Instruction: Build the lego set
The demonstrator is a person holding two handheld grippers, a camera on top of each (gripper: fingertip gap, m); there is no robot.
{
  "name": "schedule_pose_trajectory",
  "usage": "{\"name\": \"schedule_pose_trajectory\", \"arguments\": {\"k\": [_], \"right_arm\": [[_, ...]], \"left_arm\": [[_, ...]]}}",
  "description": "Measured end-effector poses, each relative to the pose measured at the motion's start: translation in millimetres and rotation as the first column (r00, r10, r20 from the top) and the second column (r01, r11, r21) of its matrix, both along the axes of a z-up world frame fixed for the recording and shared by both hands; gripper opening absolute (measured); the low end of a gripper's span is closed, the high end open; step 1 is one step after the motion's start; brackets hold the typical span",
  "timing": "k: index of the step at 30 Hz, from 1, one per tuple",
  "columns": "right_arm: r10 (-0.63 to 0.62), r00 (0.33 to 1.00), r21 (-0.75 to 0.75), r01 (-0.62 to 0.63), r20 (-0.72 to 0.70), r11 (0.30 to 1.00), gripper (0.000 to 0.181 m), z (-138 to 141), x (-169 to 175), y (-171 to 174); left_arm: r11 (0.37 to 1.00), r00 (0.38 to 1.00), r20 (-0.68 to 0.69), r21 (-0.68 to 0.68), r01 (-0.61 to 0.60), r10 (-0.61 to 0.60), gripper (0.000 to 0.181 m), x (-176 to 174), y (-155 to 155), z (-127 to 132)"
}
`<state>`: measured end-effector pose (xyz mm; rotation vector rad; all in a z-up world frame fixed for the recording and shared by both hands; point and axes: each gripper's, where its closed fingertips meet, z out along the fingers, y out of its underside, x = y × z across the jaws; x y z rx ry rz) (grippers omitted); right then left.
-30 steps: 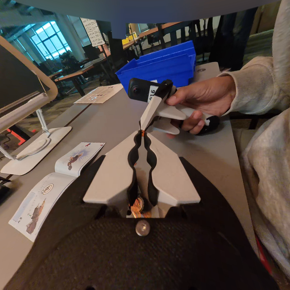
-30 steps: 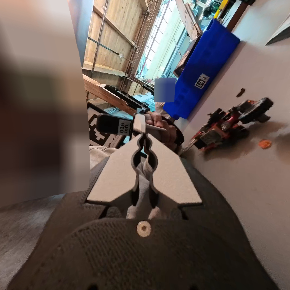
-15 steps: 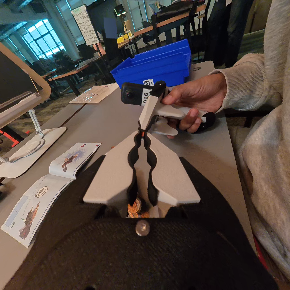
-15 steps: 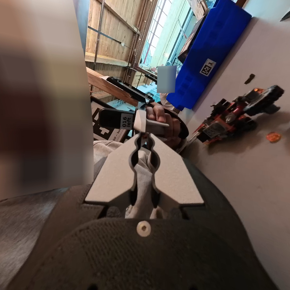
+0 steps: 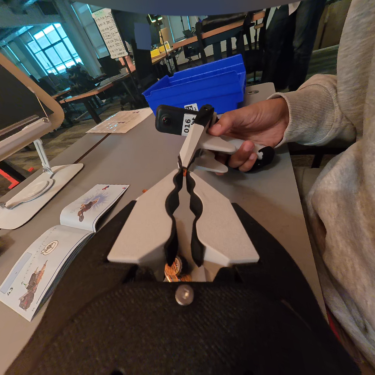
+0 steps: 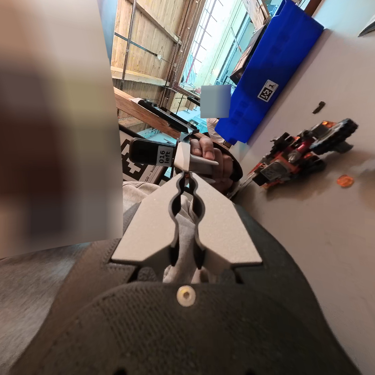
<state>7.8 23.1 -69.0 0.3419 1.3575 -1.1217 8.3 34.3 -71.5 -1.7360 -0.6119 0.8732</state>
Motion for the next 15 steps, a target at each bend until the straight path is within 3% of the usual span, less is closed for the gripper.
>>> {"name": "schedule_pose_trajectory", "arguments": {"k": [6,15], "right_arm": [[0.027,1.000,0.013,-0.027,0.011,1.000,0.011,-2.9,3.2,0.4],[0.033,0.999,0.015,-0.033,-0.004,0.999,0.004,-2.2,2.9,0.9]], "left_arm": [[1.000,1.000,0.003,0.007,0.008,-0.008,0.001,0.3,0.9,-0.1],[1.000,1.000,0.012,0.009,0.011,-0.011,0.001,-0.1,1.7,-1.5]]}}
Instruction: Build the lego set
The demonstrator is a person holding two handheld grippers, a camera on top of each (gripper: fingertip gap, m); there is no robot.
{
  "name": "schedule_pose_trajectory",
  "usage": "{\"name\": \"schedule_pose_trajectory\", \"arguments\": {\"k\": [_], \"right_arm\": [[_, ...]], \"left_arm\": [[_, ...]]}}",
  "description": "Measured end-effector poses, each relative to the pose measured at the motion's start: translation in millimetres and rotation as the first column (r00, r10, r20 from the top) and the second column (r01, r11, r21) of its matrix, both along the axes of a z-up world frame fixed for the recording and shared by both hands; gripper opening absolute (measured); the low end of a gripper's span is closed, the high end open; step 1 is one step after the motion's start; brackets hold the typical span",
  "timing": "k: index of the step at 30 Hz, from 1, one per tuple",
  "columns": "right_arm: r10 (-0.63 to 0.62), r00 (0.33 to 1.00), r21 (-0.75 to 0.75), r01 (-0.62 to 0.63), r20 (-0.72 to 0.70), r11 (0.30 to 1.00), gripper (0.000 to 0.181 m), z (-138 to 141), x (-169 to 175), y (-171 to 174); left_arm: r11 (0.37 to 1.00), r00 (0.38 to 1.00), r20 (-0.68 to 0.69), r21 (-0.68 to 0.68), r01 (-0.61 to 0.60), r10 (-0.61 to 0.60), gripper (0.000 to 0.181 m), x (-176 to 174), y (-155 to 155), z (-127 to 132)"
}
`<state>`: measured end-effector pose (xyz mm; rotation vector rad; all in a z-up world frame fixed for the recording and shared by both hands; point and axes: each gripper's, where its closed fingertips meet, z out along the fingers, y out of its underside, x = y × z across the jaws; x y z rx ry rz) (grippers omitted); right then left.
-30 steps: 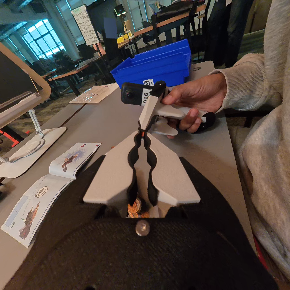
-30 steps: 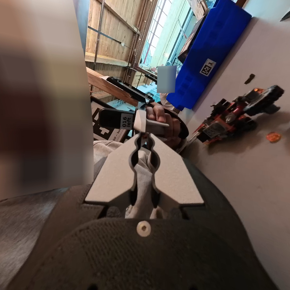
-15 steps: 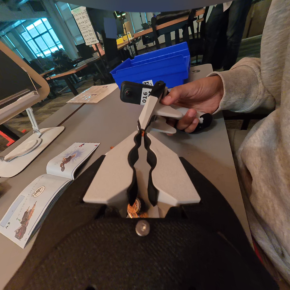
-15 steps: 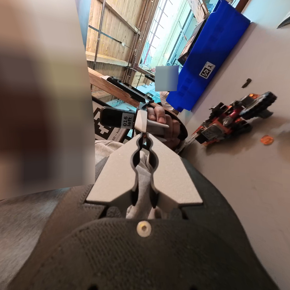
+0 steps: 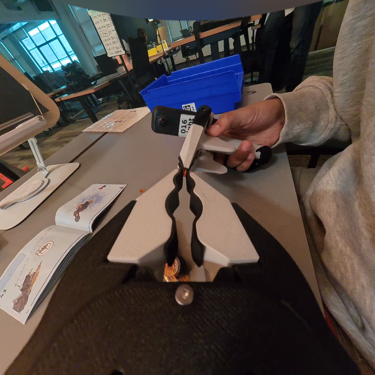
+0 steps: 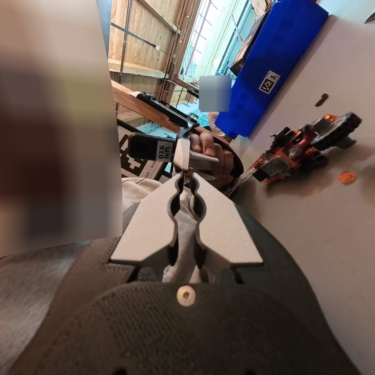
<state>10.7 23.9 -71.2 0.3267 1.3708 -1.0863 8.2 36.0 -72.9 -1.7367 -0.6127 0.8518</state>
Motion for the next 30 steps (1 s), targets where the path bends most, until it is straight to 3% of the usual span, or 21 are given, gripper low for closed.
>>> {"name": "schedule_pose_trajectory", "arguments": {"k": [5,7,9,13,17,25,28,30], "right_arm": [[-0.014,0.999,0.011,0.014,-0.033,1.000,0.003,-2.8,-6.0,-0.4],[-0.047,0.995,0.018,0.049,-0.086,0.999,0.003,-4.5,-16.2,-2.0],[-0.090,0.975,0.047,0.101,-0.202,0.994,0.002,-11.9,-29.6,-6.7],[-0.134,0.895,0.087,0.188,-0.426,0.978,0.000,-23.5,-49.6,-24.7],[-0.106,0.877,0.142,0.194,-0.469,0.971,0.000,-35.8,-48.4,-41.5],[-0.180,0.886,0.090,0.240,-0.427,0.966,0.000,-28.7,-55.4,-36.5],[-0.240,0.850,0.021,0.283,-0.469,0.959,0.000,-23.3,-64.4,-32.7],[-0.291,0.804,-0.059,0.306,-0.519,0.950,0.000,-17.5,-70.0,-29.8]], "left_arm": [[1.000,1.000,0.027,0.022,-0.010,0.009,0.002,-3.8,-1.2,-3.1],[0.998,0.996,0.081,0.057,-0.039,0.034,0.020,-7.1,-6.2,-5.7],[0.991,0.987,0.149,0.107,-0.078,0.061,0.025,-11.6,-14.7,-8.2],[0.936,0.900,0.347,0.131,-0.326,0.264,0.024,-30.6,-57.7,-32.4],[0.920,0.830,0.477,0.101,-0.378,0.289,0.030,-34.1,-67.4,-61.0],[0.917,0.838,0.477,0.145,-0.372,0.265,0.018,-32.2,-70.4,-56.7],[0.898,0.861,0.441,0.223,-0.380,0.255,0.014,-30.0,-81.9,-42.0],[0.867,0.860,0.404,0.248,-0.431,0.312,0.014,-26.8,-107.4,-30.7]]}}
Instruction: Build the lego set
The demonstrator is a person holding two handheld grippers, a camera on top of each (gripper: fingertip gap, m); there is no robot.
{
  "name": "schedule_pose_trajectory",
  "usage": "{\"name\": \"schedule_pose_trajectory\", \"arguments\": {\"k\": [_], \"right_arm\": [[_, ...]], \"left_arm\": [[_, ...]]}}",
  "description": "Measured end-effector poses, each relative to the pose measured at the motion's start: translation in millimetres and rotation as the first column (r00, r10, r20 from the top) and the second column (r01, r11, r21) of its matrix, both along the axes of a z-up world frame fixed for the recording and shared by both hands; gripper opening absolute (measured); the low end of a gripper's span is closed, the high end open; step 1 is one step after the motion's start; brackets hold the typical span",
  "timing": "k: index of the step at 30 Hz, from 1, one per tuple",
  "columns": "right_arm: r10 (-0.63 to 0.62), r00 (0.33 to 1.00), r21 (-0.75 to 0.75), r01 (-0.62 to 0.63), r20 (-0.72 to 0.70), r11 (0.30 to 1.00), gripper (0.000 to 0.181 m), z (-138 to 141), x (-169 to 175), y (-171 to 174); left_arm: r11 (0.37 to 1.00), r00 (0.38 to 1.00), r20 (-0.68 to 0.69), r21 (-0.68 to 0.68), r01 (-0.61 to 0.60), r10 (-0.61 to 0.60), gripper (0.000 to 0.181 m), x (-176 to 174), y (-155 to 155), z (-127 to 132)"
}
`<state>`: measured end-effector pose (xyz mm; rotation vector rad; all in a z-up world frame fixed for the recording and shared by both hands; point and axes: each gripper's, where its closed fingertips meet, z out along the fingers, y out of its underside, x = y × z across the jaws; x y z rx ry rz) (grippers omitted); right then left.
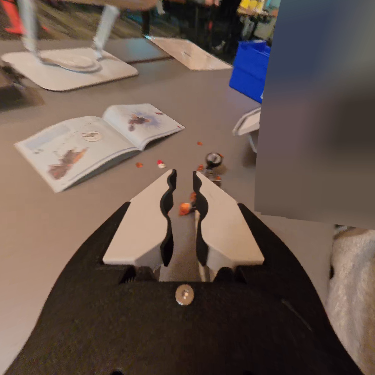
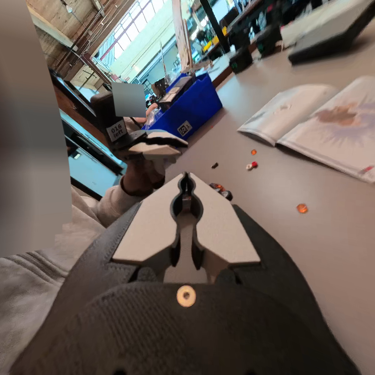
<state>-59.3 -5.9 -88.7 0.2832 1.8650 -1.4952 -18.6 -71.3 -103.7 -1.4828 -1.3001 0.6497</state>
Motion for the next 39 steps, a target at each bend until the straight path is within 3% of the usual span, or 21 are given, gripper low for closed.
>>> {"name": "schedule_pose_trajectory", "arguments": {"k": [3,7,9,14,18,20,28,31,34,38,39], "right_arm": [[-0.057,0.986,-0.094,0.043,-0.156,0.995,0.000,9.8,-6.5,5.6],[-0.080,0.967,-0.165,0.040,-0.240,0.985,0.000,25.2,-3.0,9.0],[-0.074,0.966,-0.176,0.030,-0.246,0.984,0.000,26.7,1.6,9.4],[-0.035,0.979,-0.218,-0.010,-0.200,0.976,0.005,34.9,13.3,14.8],[-0.071,0.966,-0.242,0.009,-0.249,0.970,0.003,36.5,15.2,20.4],[-0.075,0.961,-0.235,0.011,-0.268,0.972,0.003,34.9,16.9,20.1],[-0.083,0.961,-0.253,0.014,-0.262,0.967,0.002,37.3,17.7,20.9],[-0.116,0.958,-0.261,0.045,-0.263,0.964,0.002,38.2,11.7,22.2],[-0.148,0.955,-0.262,0.078,-0.259,0.962,0.002,37.8,5.3,23.4],[-0.154,0.963,-0.285,0.088,-0.219,0.954,0.002,41.2,1.6,26.4],[-0.147,0.967,-0.287,0.084,-0.206,0.954,0.002,41.6,1.7,26.6]], "left_arm": [[0.979,0.982,-0.005,-0.076,-0.189,0.189,0.015,12.4,-64.2,3.4],[0.868,0.881,0.026,-0.186,-0.460,0.473,0.014,35.0,-152.5,-18.2],[0.833,0.838,0.077,-0.187,-0.520,0.540,0.014,39.6,-174.9,-25.1],[0.672,0.661,0.178,-0.374,-0.639,0.729,0.024,45.3,-235.9,-48.0],[0.714,0.656,0.286,-0.347,-0.609,0.699,0.031,40.3,-237.1,-64.0],[0.757,0.682,0.328,-0.303,-0.579,0.653,0.015,37.5,-231.8,-68.8],[0.816,0.737,0.357,-0.176,-0.550,0.574,0.003,27.3,-229.6,-68.3],[0.810,0.748,0.314,-0.180,-0.557,0.584,0.007,25.6,-231.4,-61.7],[0.793,0.715,0.347,-0.209,-0.572,0.607,0.024,26.8,-236.4,-68.0],[0.779,0.695,0.355,-0.223,-0.586,0.625,0.021,25.6,-241.4,-69.9],[0.791,0.707,0.358,-0.212,-0.575,0.610,0.008,24.6,-239.3,-69.8]]}}
